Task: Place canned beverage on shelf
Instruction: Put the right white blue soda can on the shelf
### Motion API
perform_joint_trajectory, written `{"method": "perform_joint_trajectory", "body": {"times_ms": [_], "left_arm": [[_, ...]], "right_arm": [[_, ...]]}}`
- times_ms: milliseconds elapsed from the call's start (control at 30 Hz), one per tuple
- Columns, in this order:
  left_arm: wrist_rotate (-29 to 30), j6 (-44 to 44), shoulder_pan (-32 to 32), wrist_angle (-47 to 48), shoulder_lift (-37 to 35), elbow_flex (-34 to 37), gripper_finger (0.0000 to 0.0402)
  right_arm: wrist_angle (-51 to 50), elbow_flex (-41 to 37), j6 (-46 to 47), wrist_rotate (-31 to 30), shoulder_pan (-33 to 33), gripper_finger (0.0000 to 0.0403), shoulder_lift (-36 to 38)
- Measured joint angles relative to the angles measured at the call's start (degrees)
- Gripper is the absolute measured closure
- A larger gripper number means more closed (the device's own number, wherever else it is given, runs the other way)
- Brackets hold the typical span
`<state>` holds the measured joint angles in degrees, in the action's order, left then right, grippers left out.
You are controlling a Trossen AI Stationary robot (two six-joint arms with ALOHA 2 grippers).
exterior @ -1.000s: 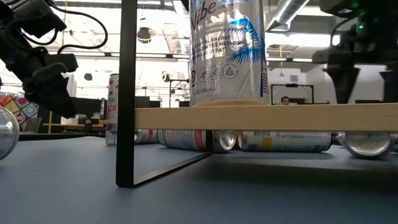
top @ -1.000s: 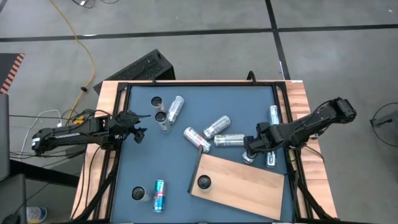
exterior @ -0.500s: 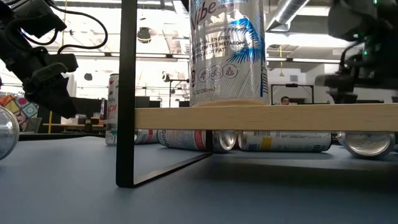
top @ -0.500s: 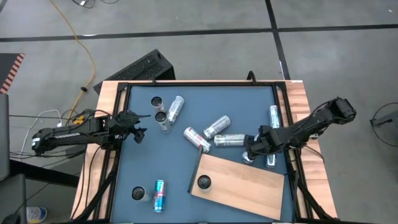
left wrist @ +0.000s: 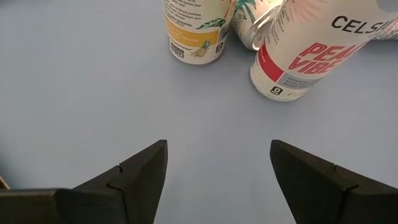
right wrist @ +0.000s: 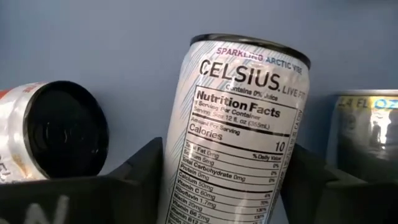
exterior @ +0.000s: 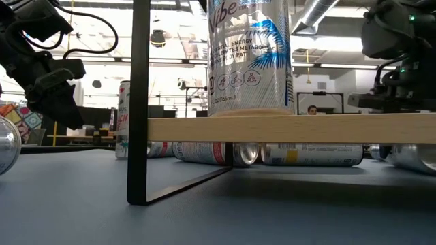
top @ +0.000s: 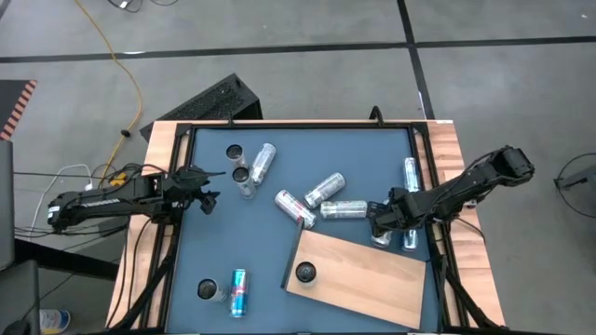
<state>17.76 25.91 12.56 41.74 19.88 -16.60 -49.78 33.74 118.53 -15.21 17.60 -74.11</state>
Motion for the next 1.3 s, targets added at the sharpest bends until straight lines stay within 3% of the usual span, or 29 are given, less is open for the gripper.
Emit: {"method": "perform_joint_trajectory", "body": {"times_ms": [200,400,667,800,967,1133,1300], "left_arm": [[0.0,0.0,0.02,0.0,0.0,0.0,0.0132],[0.0,0.0,0.0,-0.01,-0.01,0.0,0.0132],[0.0,0.0,0.01,0.0,-0.01,0.0,0.0132],[0.0,0.0,0.0,-0.02,-0.02,0.0,0.0132],[0.0,0.0,0.0,-0.02,0.0,0.0,0.0132],[0.0,0.0,0.0,0.0,0.0,0.0,0.0132],[0.0,0.0,0.0,-0.02,-0.02,0.0,0.0132]], "right_arm": [[-0.67,0.09,-4.72,-4.37,-0.36,0.0179,0.76],[-9.96,4.37,-6.83,-12.4,-0.47,0.0179,0.61],[-22.31,15.49,-11.07,-22.12,2.63,0.0179,1.91],[-22.72,23.23,-21.51,-32.71,6.78,0.0179,2.19],[-6.11,29.84,-52.54,-47.73,15.57,0.0179,1.82],[21.22,29.54,-84.04,-54.1,23.15,0.0176,1.64],[45.57,22.94,-100.93,-57.17,26.73,0.0178,0.67]]}}
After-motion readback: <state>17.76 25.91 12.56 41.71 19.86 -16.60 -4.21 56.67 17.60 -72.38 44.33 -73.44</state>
